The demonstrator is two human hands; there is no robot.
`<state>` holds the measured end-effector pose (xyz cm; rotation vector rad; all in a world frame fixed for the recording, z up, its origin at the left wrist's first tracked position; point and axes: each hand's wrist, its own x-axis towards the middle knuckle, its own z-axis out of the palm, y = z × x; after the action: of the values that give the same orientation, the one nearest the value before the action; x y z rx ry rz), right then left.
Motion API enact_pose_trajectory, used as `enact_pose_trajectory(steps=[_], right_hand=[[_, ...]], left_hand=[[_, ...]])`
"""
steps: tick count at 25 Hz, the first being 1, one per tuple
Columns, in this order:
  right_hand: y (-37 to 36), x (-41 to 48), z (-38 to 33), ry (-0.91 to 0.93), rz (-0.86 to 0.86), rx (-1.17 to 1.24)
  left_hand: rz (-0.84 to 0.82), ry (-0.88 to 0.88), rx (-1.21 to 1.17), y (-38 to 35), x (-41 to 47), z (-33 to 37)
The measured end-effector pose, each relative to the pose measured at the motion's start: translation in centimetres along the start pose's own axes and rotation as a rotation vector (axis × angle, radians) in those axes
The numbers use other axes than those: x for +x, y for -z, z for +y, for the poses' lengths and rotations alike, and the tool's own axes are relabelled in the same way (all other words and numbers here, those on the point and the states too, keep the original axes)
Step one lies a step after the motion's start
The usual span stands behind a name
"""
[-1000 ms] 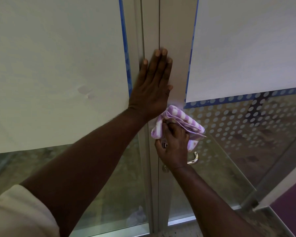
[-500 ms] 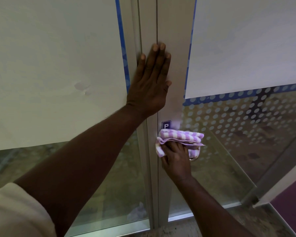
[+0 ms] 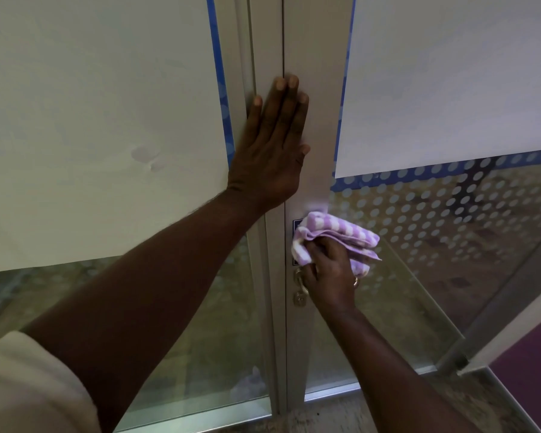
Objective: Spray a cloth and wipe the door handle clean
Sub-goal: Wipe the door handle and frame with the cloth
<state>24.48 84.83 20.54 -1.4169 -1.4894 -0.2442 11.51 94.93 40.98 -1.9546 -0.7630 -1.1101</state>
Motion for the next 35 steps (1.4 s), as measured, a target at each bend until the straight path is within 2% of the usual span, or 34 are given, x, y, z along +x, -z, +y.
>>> enact_pose_trajectory(steps=[3, 6, 11, 20, 27, 35], right_hand=[[1.0, 2.0, 0.2, -0.004, 0.103, 0.047], [1.0, 2.7, 0.7, 0.009, 0.126, 0.044], [0.5, 0.6, 1.8, 0.048, 0.031, -0.072], [-0.4, -3.4, 2.3, 0.063, -0.150, -0.067], [0.3, -2.1, 1.3, -0.072, -0.242, -0.132], [1.3, -1.7, 0.2, -0.068, -0.246, 0.056]], left_hand=[[0.008, 0.001, 0.002, -0.1, -0.1, -0.1], [0.017, -0.001, 0.007, -0.3, -0.1, -0.1], [0.017, 0.004, 0.002, -0.3, 0.0, -0.1], [0.009, 0.002, 0.014, -0.2, 0.0, -0.1], [0.014, -0.002, 0.012, -0.2, 0.1, 0.0], [0.002, -0.001, 0.005, 0.2, 0.0, -0.1]])
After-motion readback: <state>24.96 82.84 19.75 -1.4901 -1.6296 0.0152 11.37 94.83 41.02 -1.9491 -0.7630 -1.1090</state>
